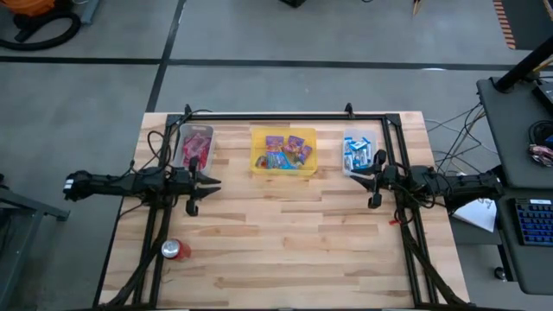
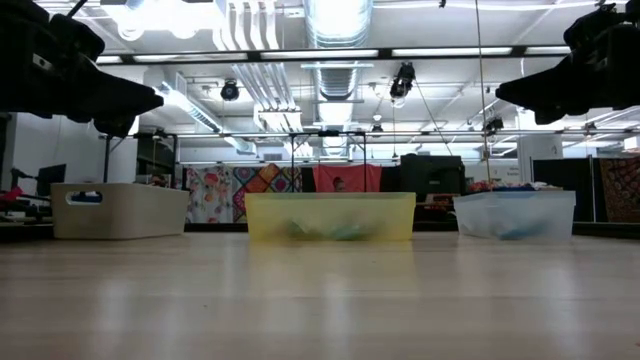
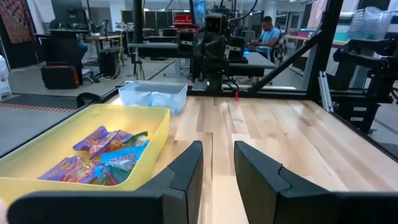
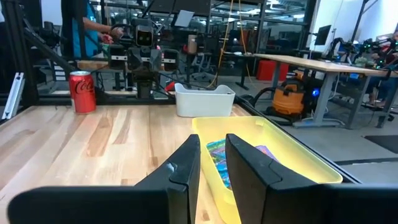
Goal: Sort candy
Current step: Return to Home Position
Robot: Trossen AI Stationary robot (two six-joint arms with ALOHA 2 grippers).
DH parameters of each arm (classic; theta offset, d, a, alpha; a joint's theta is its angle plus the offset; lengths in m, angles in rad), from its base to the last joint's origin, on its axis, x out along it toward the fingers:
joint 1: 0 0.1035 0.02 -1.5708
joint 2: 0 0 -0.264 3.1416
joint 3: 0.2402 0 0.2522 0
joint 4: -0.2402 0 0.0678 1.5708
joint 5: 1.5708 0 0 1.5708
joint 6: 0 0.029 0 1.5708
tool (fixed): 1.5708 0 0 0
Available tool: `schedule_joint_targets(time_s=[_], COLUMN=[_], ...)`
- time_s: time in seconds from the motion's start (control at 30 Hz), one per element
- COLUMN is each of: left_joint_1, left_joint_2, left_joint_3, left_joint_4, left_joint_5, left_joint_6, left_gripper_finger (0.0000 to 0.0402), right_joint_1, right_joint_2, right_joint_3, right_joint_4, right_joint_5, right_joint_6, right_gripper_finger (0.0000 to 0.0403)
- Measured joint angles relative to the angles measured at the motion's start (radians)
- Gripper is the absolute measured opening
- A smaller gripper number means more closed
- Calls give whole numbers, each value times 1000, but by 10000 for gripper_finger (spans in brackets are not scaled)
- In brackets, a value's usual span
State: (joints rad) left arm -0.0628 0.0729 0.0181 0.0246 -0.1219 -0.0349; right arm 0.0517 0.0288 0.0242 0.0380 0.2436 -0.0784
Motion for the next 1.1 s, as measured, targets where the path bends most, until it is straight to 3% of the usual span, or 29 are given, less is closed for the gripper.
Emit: schedule_joint_targets(time_s=[0.7,1.1], left_joint_1=[0,0], left_joint_2=[11,15], left_joint_3=[0,0], left_joint_4=[1,1], left_joint_5=[0,1], left_joint_6=[0,0], left_gripper_finger=[76,76], right_joint_1=[0,0], right_joint_2=[0,0], right_joint_3=[1,2], right_joint_4=[1,2], right_joint_5=[0,0], right_joint_6=[0,0], right_gripper_finger=[86,70])
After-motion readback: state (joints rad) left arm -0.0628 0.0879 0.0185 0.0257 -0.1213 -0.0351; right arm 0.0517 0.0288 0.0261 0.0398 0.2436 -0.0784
